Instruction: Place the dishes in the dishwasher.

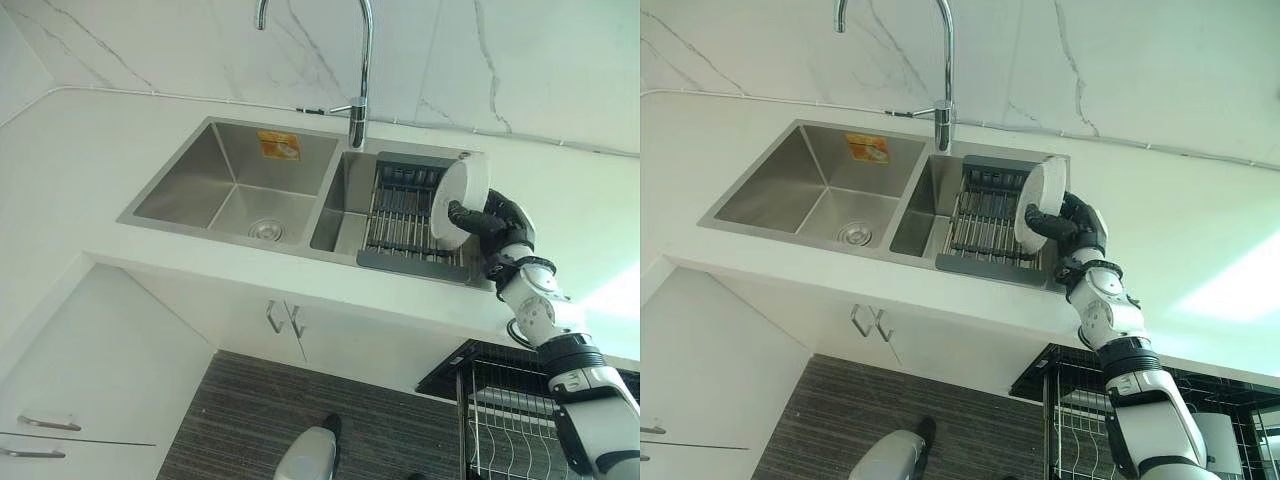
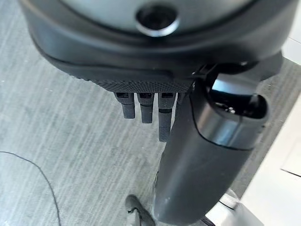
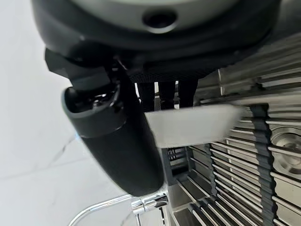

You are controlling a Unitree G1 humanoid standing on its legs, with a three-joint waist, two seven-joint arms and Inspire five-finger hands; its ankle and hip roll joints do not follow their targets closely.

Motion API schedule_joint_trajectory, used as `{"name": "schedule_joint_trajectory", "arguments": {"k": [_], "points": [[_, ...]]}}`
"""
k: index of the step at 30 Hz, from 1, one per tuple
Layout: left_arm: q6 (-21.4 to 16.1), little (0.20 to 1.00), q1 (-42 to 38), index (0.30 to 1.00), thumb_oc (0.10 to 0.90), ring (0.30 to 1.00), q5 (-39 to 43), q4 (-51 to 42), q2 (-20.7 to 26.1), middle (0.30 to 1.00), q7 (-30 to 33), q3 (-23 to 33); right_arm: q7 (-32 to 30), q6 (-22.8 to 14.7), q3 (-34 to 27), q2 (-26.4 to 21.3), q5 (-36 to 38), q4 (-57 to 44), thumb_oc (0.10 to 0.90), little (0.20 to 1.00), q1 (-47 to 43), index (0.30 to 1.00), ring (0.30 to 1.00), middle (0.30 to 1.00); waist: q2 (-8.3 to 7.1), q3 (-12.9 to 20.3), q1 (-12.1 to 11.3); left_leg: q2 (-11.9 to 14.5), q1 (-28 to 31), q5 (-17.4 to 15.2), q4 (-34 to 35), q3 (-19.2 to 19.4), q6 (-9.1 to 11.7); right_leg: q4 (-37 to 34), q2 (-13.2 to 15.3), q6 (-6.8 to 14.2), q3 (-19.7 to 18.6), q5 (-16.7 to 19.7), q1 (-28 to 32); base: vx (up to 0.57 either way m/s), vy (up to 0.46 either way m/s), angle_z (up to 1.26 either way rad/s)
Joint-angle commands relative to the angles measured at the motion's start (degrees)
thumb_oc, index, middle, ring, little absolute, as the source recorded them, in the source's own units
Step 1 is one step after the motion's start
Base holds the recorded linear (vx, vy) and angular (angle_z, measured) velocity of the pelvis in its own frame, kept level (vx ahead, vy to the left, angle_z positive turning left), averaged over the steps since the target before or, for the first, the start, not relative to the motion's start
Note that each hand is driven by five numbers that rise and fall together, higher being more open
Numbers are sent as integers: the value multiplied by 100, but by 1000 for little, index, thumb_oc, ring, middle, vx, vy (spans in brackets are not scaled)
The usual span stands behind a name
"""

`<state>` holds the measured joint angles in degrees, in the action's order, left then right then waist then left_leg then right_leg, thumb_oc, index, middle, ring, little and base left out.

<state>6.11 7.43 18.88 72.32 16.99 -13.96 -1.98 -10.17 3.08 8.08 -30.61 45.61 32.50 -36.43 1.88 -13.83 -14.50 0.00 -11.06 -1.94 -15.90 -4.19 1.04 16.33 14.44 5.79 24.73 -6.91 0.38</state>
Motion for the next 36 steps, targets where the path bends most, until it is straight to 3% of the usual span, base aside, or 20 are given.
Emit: {"name": "schedule_joint_trajectory", "arguments": {"k": [1, 2, 8, 19, 23, 25, 29, 33, 34, 36], "points": [[12, 900, 158, 900, 800, 900, -64, -2, 259, 900, 66, -342, -151, -633, -150, -174, -228, -59, 400, 300, -758, 300, 300, 300, 12, 320, -85, 337, -28, -692, -129, 49, 304, 86, 228, 298, -246, -518, -110, 0, 0, 0], [-9, 900, 150, 900, 800, 900, -81, 14, 237, 900, 79, -339, -347, -834, -145, -173, -494, -54, 400, 300, -758, 300, 300, 300, 11, 317, -85, 334, -33, -694, -129, 50, 303, 86, 226, 299, -250, -517, -116, 0, 0, 0], [-48, 900, 129, 900, 800, 900, -129, 48, 192, 900, 98, -337, -515, -1133, -98, -97, -694, -129, 400, 300, -687, 300, 300, 300, -4, 326, -78, 343, -21, -708, -129, 71, 301, 86, 218, 297, -265, -515, -121, -5, -2, 0], [0, 900, 88, 900, 800, 900, -7, 212, 97, 900, -47, -125, -760, -2610, -177, 398, -231, -1605, 400, 300, -373, 300, 300, 300, -118, 454, 141, 497, 108, -840, -129, 336, 276, 86, 120, 307, -516, -512, -224, -63, -28, -11], [130, 900, 13, 900, 800, 900, -15, 217, 19, 900, 37, -51, -732, -2743, -205, 595, -318, -2487, 400, 300, -68, 300, 300, 300, -173, 519, 381, 603, 208, -912, -129, 536, 251, 86, 24, 275, -743, -490, -325, -63, -54, -45], [166, 900, -25, 900, 800, 900, -119, 236, -34, 900, 79, -30, -693, -2979, -273, 635, -368, -2840, 400, 300, 171, 300, 300, 300, -214, 587, 546, 688, 265, -969, -129, 687, 257, 86, -53, 272, -899, -483, -413, -70, -112, -61], [391, 900, -162, 900, 800, 900, -284, 260, -123, 900, 170, -105, -390, -2858, -649, 410, -142, -3304, 400, 300, 778, 300, 300, 300, -324, 689, 966, 879, 414, -1066, -129, 962, 281, 86, -252, 264, -1260, -479, -563, -66, -137, -80], [263, 900, -185, 900, 800, 900, -401, 222, -207, 900, 253, -249, -238, -3420, -1072, 366, 93, -3328, 400, 300, 1505, 300, 300, 300, -370, 713, 1257, 990, 539, -1110, -129, 1097, 260, 86, -421, 233, -1593, -475, -610, -13, -86, -50], [334, 900, -252, 900, 800, 900, -305, 144, -237, 900, 242, -270, -252, -3490, -1356, 285, -383, -3511, 400, 300, 1894, 300, 300, 300, -374, 692, 1420, 1027, 619, -1135, -129, 1151, 256, 86, -488, 216, -1724, -474, -614, -23, -72, -53], [315, 900, -261, 900, 800, 900, -330, 87, -270, 900, 199, -305, -299, -3533, -1524, 208, -502, -3582, 400, 300, 2122, 300, 300, 300, -365, 694, 1518, 1034, 635, -1145, -129, 1174, 247, 86, -528, 206, -1816, -471, -650, -3, -41, -52]]}}
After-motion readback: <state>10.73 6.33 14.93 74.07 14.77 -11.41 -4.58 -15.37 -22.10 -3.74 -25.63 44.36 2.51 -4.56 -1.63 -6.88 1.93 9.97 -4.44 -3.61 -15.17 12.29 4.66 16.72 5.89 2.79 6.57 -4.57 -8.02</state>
